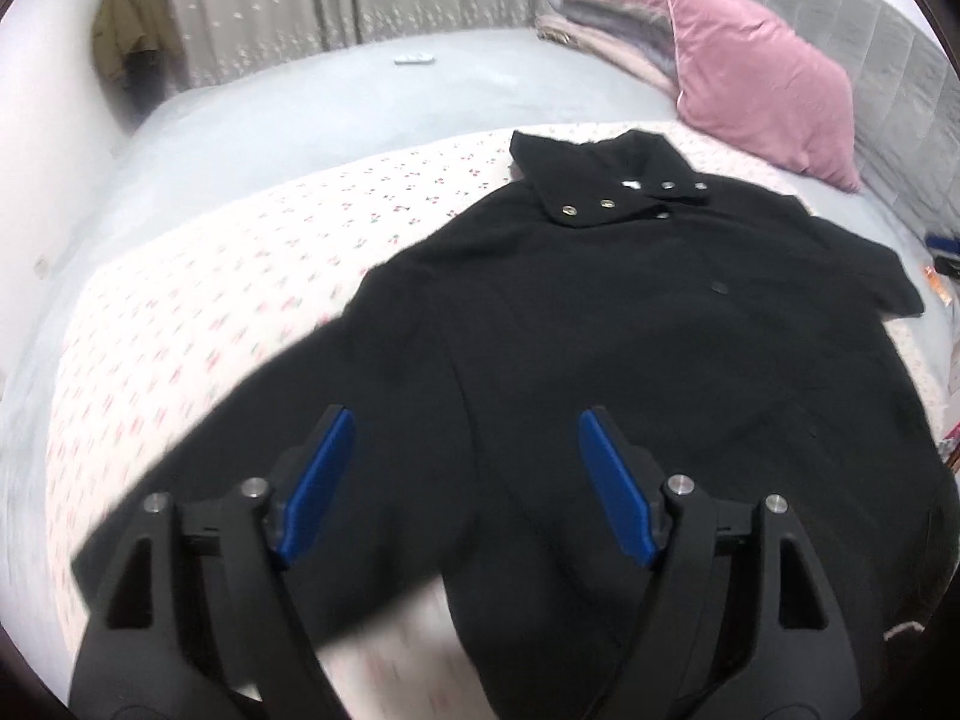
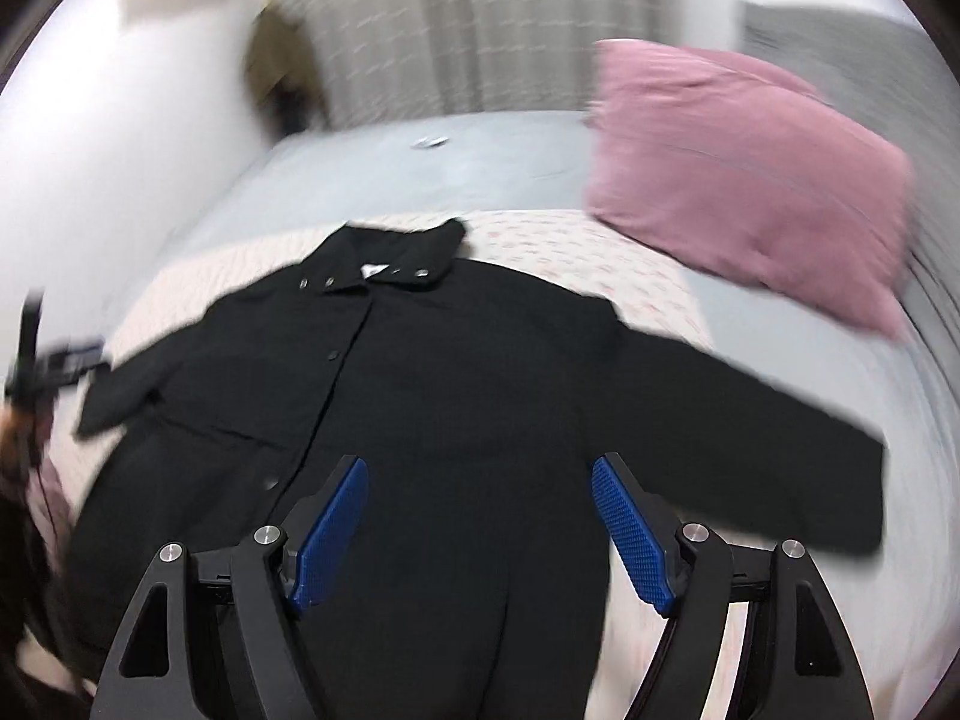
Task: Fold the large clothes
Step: 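Open both grippers and release the coat, then close both grippers on the coat near the collar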
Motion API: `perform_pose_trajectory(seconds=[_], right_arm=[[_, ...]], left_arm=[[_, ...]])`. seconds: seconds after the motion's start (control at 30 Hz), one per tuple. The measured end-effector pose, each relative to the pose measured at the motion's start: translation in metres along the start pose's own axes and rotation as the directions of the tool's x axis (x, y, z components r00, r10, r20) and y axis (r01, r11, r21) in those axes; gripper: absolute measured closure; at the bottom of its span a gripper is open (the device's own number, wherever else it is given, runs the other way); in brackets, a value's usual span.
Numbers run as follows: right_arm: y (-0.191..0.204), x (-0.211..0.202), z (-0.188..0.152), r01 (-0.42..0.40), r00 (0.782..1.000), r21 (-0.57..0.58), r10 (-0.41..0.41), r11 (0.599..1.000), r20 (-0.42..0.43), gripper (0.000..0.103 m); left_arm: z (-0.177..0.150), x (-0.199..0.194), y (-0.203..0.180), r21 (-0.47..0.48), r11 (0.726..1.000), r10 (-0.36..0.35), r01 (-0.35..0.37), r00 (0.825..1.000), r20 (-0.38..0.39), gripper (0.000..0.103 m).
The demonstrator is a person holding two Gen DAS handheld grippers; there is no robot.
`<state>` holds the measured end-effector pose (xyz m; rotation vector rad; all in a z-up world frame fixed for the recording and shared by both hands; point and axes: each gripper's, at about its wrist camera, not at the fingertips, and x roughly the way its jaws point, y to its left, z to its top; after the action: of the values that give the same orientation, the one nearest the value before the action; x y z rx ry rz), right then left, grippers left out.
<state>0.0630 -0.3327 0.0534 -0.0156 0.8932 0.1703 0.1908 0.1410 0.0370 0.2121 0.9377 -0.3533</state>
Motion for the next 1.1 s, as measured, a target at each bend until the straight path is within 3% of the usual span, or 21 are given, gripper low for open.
perform_pose_trajectory(seconds=[0.23, 0.47, 0.6, 0.67, 0.7, 0.73, 0.77, 0.8, 0.87, 0.93, 1.0, 1.1], right_arm=[[-0.008, 0.158, 0.084, -0.018, 0.994, -0.207, -0.004, 0.978, -0.106, 0.025], [-0.048, 0.283, 0.139, -0.043, 0.986, -0.183, 0.012, 0.982, -0.165, 0.025], [-0.075, 0.327, 0.152, -0.123, 0.972, -0.088, 0.102, 0.989, -0.214, 0.025], [-0.08, 0.339, 0.148, -0.18, 0.955, -0.041, 0.164, 0.983, -0.245, 0.025], [-0.078, 0.337, 0.145, -0.192, 0.96, -0.044, 0.178, 0.98, -0.215, 0.026], [-0.075, 0.335, 0.142, -0.215, 0.958, -0.043, 0.202, 0.976, -0.205, 0.043], [-0.07, 0.331, 0.14, -0.249, 0.951, -0.036, 0.238, 0.968, -0.197, 0.076], [-0.063, 0.328, 0.136, -0.253, 0.951, -0.029, 0.243, 0.967, -0.192, 0.088], [-0.044, 0.318, 0.127, -0.174, 0.973, -0.086, 0.158, 0.981, -0.165, 0.094], [-0.02, 0.31, 0.119, -0.028, 0.993, -0.149, 0.01, 0.988, -0.114, 0.096], [-0.004, 0.306, 0.117, 0.1, 0.992, -0.152, -0.111, 0.983, -0.067, 0.096], [0.004, 0.307, 0.131, 0.193, 0.98, -0.149, -0.197, 0.97, -0.013, 0.097]], left_arm=[[0.067, 0.108, 0.006, 0.031, 0.994, -0.101, 0.103, 0.993, -0.062, 0.025], [0.109, 0.194, 0.01, 0.009, 0.981, -0.191, 0.193, 0.976, -0.107, 0.025], [0.116, 0.21, 0.014, -0.021, 0.967, -0.253, 0.253, 0.962, -0.1, 0.026], [0.116, 0.208, 0.015, -0.07, 0.949, -0.313, 0.307, 0.945, -0.095, 0.033], [0.115, 0.207, 0.015, -0.098, 0.938, -0.341, 0.332, 0.935, -0.096, 0.05], [0.113, 0.205, 0.012, -0.13, 0.927, -0.367, 0.353, 0.925, -0.103, 0.058], [0.109, 0.203, 0.007, -0.146, 0.918, -0.385, 0.369, 0.917, -0.107, 0.063], [0.103, 0.198, -0.004, -0.127, 0.925, -0.372, 0.359, 0.923, -0.1, 0.082], [0.093, 0.19, -0.015, -0.129, 0.946, -0.307, 0.298, 0.95, -0.059, 0.09], [0.09, 0.182, -0.02, -0.17, 0.96, -0.228, 0.224, 0.974, -0.009, 0.093], [0.095, 0.176, -0.021, -0.19, 0.969, -0.153, 0.157, 0.987, 0.038, 0.094], [0.114, 0.17, -0.016, -0.221, 0.969, -0.093, 0.113, 0.991, 0.097, 0.094]])
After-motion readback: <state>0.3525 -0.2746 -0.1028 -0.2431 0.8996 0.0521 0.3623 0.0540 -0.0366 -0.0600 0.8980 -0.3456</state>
